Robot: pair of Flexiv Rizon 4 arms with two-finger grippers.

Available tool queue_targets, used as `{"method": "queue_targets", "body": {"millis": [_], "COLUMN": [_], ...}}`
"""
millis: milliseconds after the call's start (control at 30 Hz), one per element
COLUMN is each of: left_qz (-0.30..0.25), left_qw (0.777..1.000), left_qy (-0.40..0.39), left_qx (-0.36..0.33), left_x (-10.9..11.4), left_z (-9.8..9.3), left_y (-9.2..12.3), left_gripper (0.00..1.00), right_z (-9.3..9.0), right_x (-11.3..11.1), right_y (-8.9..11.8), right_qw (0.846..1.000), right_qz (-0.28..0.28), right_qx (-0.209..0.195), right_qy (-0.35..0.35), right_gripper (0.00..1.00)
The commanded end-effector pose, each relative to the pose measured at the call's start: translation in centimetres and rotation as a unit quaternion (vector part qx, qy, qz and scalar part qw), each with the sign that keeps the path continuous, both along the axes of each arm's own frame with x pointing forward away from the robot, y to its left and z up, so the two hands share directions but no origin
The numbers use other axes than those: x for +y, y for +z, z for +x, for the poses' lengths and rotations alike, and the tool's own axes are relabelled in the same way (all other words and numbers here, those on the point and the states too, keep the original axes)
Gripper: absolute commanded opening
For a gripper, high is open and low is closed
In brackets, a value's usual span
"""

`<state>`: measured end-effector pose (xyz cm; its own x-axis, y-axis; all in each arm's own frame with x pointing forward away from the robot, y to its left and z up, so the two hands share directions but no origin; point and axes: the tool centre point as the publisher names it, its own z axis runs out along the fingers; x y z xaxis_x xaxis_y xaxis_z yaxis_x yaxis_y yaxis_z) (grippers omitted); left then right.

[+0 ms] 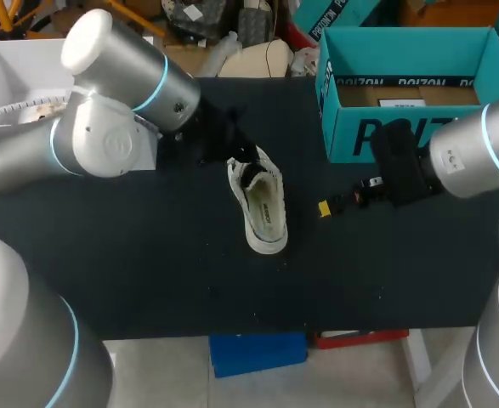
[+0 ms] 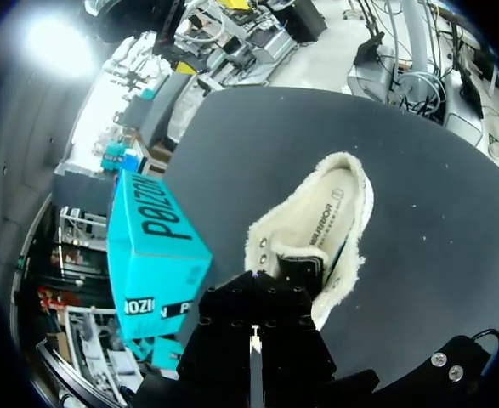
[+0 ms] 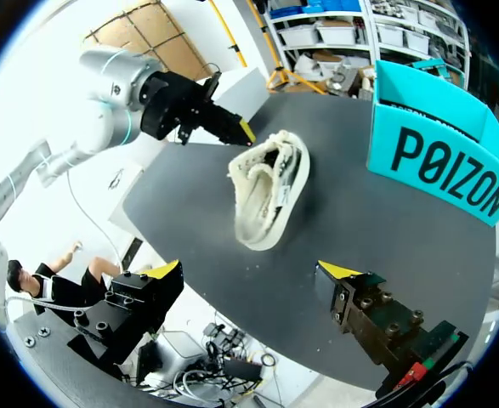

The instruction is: Take the shoe out of the shoebox, open the shoe tongue, remove and reinsert the insole, then place the shoe into the shoebox

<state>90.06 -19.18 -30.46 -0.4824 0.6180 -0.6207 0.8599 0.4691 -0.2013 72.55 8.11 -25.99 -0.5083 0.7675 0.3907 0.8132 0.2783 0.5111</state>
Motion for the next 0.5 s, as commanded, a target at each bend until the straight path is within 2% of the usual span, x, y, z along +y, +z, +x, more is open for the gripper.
{"method": "queue_targets", "body": {"millis": [33,200,500], "left_qz": [0.007,0.023,0.049], "left_qw": [1.000,1.000,0.998], "left_qy": [-0.002,-0.004,-0.006], "left_qx": [-0.006,0.001,0.039], "left_x": [-1.9,-3.0,-2.5], "left_z": [0.5,1.4,-0.5], "left_y": [-0.8,-2.7,-5.6], "left_gripper": [0.00,0.00,0.00], "right_z": [0.0,0.0,0.0], "right_x": [0.1,0.1,0.1], "right_y": [0.0,0.0,0.0], "right_qw": [1.000,1.000,1.000], "right_qz": [-0.001,-0.001,-0.001], "right_qx": [0.001,0.001,0.001], "right_qy": [-0.001,-0.001,-0.001], "right_gripper": [1.00,1.00,1.00]}}
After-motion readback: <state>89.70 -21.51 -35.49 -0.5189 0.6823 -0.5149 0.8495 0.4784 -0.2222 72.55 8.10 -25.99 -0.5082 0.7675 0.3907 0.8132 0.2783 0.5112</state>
